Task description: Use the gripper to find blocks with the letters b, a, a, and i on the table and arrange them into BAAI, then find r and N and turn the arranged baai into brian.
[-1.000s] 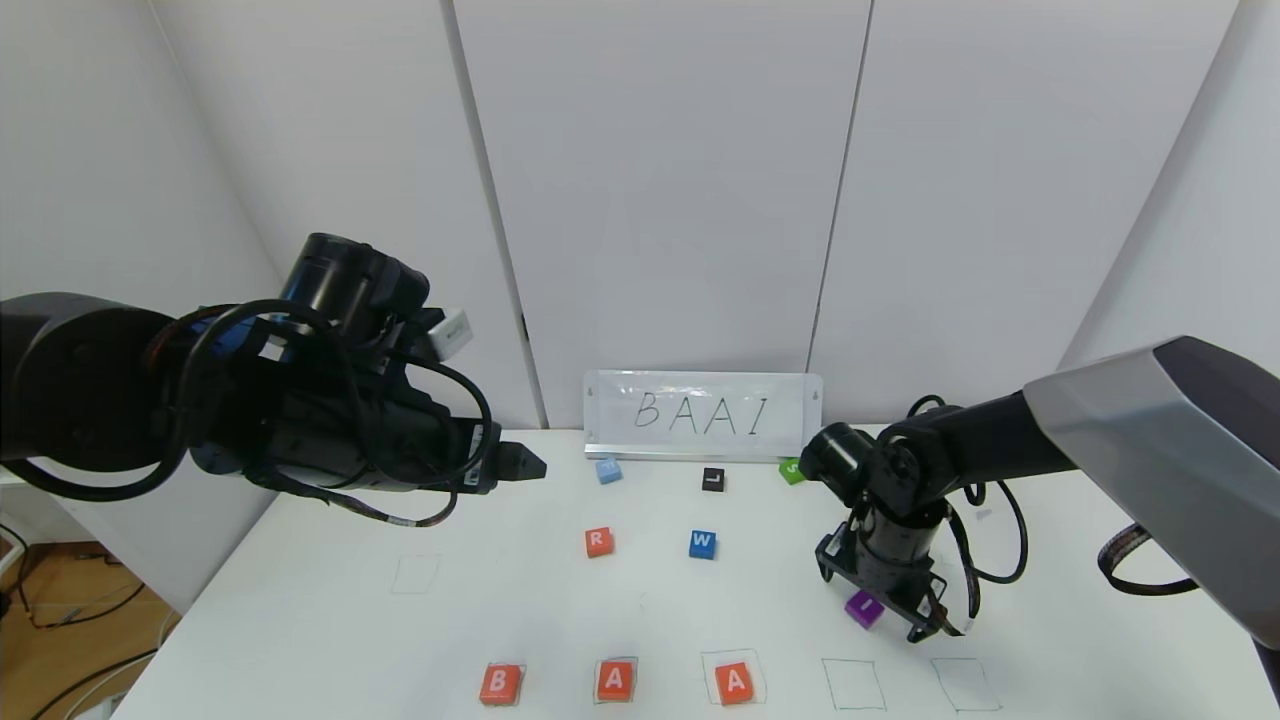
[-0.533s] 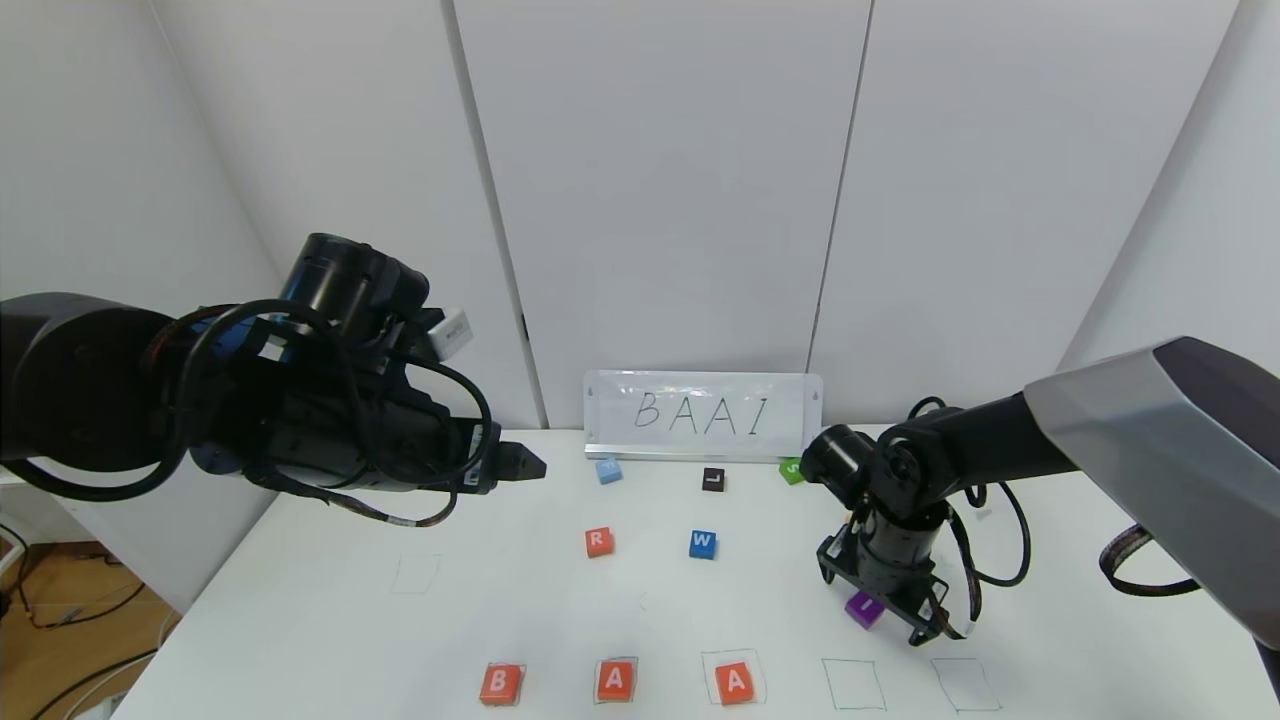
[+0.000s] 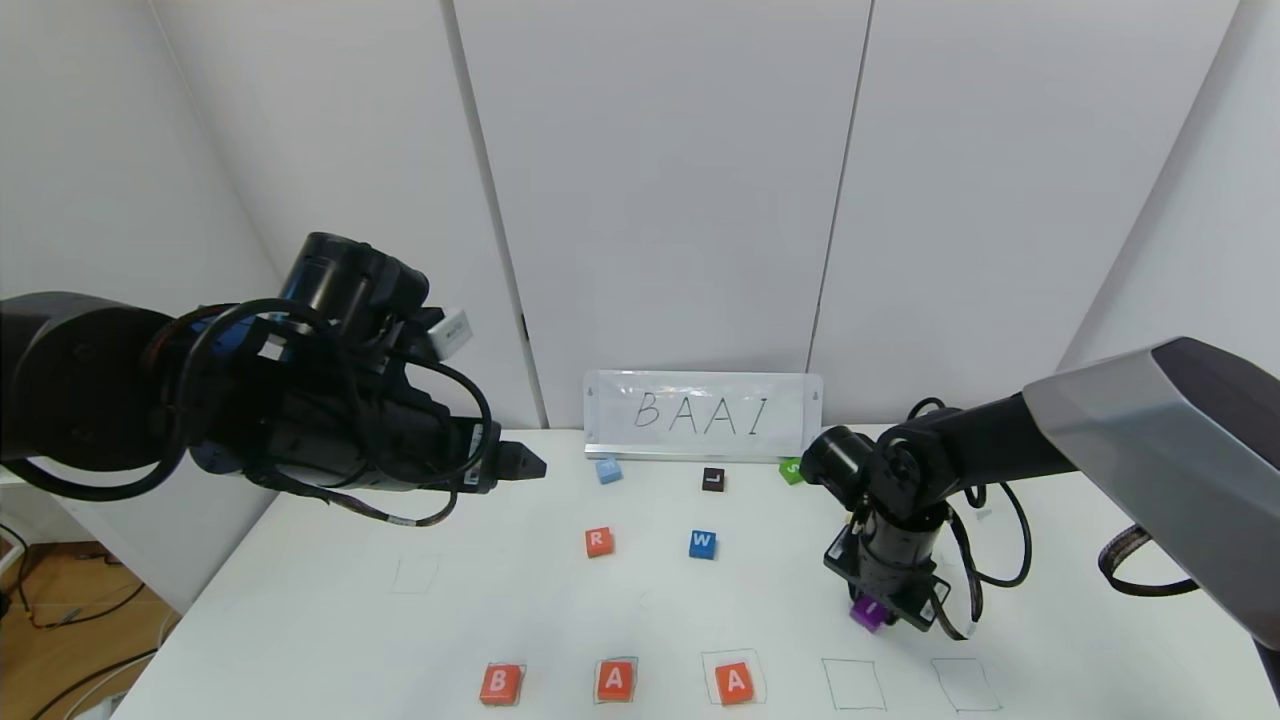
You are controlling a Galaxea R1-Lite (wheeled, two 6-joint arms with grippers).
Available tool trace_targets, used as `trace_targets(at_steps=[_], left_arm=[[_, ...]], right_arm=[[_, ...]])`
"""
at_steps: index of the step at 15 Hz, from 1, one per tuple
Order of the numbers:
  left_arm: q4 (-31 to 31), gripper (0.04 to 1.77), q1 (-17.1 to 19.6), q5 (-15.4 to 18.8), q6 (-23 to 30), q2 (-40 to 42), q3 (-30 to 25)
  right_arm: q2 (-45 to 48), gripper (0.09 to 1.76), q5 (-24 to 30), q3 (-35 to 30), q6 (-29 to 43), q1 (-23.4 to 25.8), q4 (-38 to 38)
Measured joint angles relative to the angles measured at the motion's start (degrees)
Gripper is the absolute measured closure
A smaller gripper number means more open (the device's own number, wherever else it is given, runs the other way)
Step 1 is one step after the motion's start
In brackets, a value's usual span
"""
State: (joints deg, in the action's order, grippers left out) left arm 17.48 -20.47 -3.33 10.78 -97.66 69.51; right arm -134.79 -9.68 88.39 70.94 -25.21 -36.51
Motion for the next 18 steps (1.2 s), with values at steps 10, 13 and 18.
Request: trace_targets(at_steps=[10,13,18], left_arm=[[0.1,0.09,0.0,0.0,0.0,0.0,0.0],[0.1,0.09,0.0,0.0,0.0,0.0,-0.1],[0.1,0.09,0.0,0.0,0.0,0.0,-0.1]], right_arm=[[0.9,1.31,-0.2,0.0,-0.4,0.0,0.0],[2.9,1.31,-1.1,-0.7,-2.0,-1.0,0.1],[6.4,1.31,-2.4,-4.4,-9.4,-3.3,0.6]])
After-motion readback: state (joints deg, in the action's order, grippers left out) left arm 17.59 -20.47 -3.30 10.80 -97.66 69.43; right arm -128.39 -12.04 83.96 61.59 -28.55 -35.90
